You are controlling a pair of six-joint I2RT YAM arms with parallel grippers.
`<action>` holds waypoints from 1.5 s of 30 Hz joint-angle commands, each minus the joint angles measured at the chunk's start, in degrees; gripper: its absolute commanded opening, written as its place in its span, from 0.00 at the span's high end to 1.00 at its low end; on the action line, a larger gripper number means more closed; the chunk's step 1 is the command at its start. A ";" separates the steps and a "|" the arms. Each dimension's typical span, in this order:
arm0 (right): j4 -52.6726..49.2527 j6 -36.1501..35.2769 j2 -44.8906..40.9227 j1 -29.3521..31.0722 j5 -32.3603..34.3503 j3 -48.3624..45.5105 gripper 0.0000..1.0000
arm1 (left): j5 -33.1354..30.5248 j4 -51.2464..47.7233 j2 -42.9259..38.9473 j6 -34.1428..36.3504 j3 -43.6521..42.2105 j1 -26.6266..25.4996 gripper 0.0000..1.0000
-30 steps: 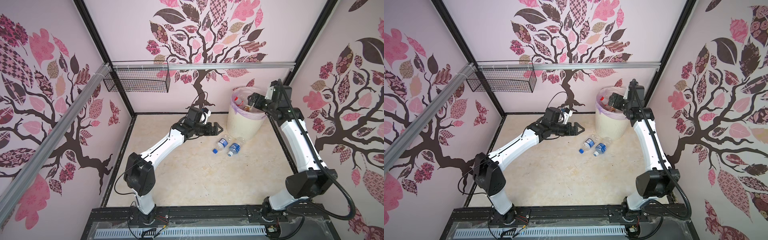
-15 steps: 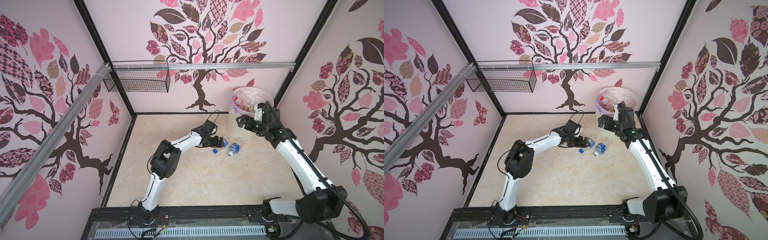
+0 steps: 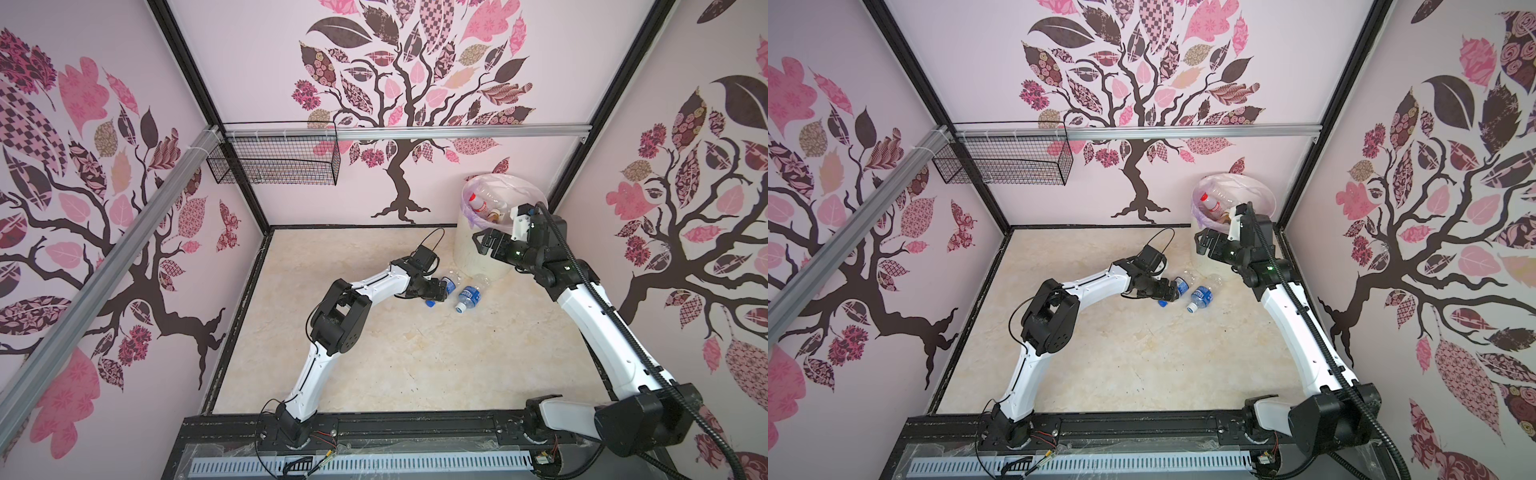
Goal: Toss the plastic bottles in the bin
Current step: 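Close the left gripper on the blue-capped bottle's body and lift it, then bring the blue-capped bottle to the right gripper and close the right gripper on its end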
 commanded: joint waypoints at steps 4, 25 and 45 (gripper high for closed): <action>1.02 0.44 -2.52 -0.09 -0.74 -0.54 0.00 | 0.21 1.53 3.03 1.75 3.29 -0.64 0.09; 1.46 2.08 -2.68 -0.07 -2.25 -0.41 0.00 | 0.91 7.18 -5.01 1.29 -4.36 -1.35 0.47; 5.60 6.09 0.31 9.04 -3.51 -4.71 0.00 | 10.15 16.44 -30.20 -12.58 -22.64 7.26 0.47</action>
